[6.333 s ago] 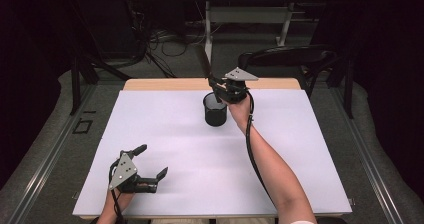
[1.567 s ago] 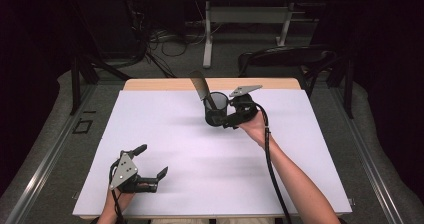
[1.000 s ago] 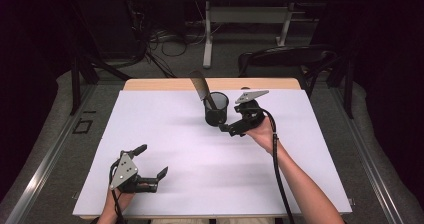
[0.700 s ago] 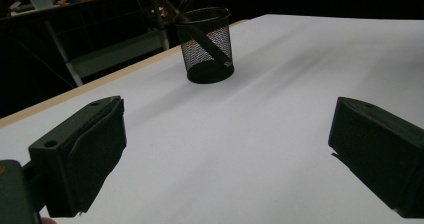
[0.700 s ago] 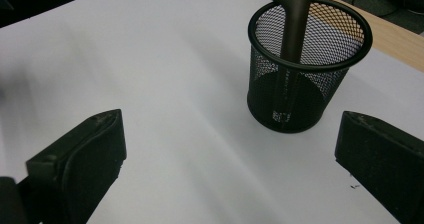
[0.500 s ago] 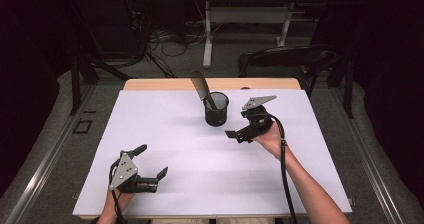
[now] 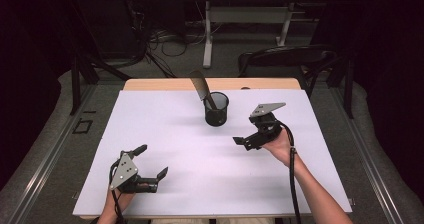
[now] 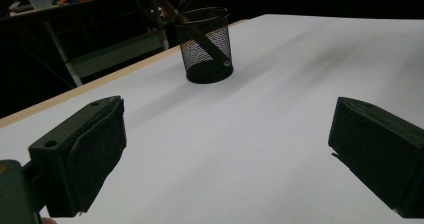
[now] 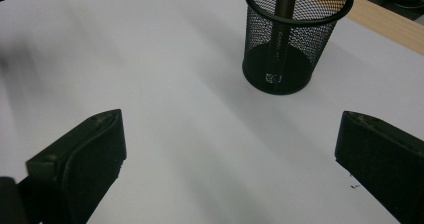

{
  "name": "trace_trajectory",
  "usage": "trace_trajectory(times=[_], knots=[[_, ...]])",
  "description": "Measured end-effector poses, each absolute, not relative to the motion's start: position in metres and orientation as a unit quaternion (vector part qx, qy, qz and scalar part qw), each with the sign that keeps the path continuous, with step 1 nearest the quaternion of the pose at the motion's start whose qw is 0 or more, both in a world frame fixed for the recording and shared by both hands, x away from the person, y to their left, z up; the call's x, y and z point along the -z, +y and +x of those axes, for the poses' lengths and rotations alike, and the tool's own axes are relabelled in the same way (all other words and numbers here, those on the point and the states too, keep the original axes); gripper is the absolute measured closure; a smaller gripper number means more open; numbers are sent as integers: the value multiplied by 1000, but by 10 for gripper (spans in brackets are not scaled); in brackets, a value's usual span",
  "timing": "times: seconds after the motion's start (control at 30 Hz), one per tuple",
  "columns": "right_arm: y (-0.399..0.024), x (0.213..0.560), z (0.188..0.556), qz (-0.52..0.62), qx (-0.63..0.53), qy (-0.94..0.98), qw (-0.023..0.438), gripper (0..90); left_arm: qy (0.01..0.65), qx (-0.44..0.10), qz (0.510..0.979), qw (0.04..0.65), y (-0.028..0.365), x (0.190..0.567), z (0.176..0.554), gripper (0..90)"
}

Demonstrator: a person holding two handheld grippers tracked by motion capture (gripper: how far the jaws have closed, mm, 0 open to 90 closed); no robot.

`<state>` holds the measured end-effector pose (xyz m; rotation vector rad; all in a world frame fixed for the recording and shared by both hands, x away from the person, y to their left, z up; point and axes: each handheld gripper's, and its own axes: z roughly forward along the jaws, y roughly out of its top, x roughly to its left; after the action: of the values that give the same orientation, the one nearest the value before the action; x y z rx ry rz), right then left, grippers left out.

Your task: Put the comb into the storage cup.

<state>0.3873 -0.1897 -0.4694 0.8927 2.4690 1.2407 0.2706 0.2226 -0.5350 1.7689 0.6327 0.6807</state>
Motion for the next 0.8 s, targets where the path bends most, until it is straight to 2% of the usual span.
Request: trace_trajectory(times=[0.8], knots=[[-218, 481, 354, 320, -400, 849, 129, 0, 268, -286, 744, 542, 223, 535, 271, 20]])
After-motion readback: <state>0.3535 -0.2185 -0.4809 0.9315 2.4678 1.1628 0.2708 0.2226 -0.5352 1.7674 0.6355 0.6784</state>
